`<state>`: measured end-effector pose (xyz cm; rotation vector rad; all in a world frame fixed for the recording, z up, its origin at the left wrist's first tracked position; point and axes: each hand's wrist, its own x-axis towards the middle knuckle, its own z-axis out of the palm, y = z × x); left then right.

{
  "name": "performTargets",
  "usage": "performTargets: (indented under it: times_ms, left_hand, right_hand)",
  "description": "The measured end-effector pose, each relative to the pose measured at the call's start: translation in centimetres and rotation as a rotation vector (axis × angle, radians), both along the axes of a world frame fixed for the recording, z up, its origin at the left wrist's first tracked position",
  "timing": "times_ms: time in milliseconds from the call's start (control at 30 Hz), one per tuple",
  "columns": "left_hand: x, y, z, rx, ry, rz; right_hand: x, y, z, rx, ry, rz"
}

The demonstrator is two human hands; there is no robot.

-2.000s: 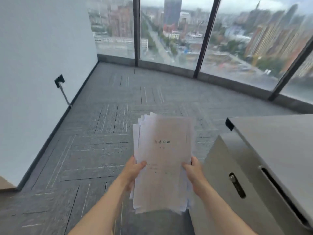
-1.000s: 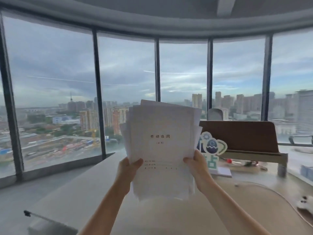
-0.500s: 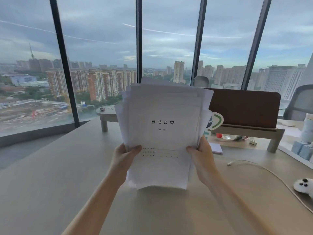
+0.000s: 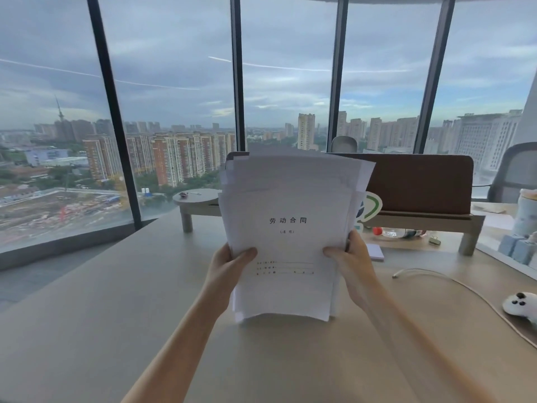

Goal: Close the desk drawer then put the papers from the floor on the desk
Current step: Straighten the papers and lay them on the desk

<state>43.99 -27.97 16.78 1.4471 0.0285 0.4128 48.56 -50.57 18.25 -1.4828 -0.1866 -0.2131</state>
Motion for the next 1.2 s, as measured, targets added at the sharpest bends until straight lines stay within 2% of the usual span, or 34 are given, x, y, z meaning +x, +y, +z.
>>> performTargets:
  times_ms: [500,767,1000,1200]
  left_hand:
    - [-4.1,-2.4,2.5,0.034,-0.13,-0.003]
    - [-4.2,-1.9,0.5,0.026,-0.044,-0.03]
    - [-3.2,-1.4,-1.8,0.114,-0.031,0.046]
    - [-2.5,-2.2,-1.8,0.049,-0.05,0.091]
  right_hand:
    - [-4.5,-1.3,2.6,-0.112,-0.149,0.085]
    - [-4.6,-1.7,2.1,-0.125,-0.171,0.027]
    - [-3.8,-1.7,0.9,-0.148,-0.146,0.038]
    - [-3.4,-0.8,1.4,-0.151,-0.186,-0.039]
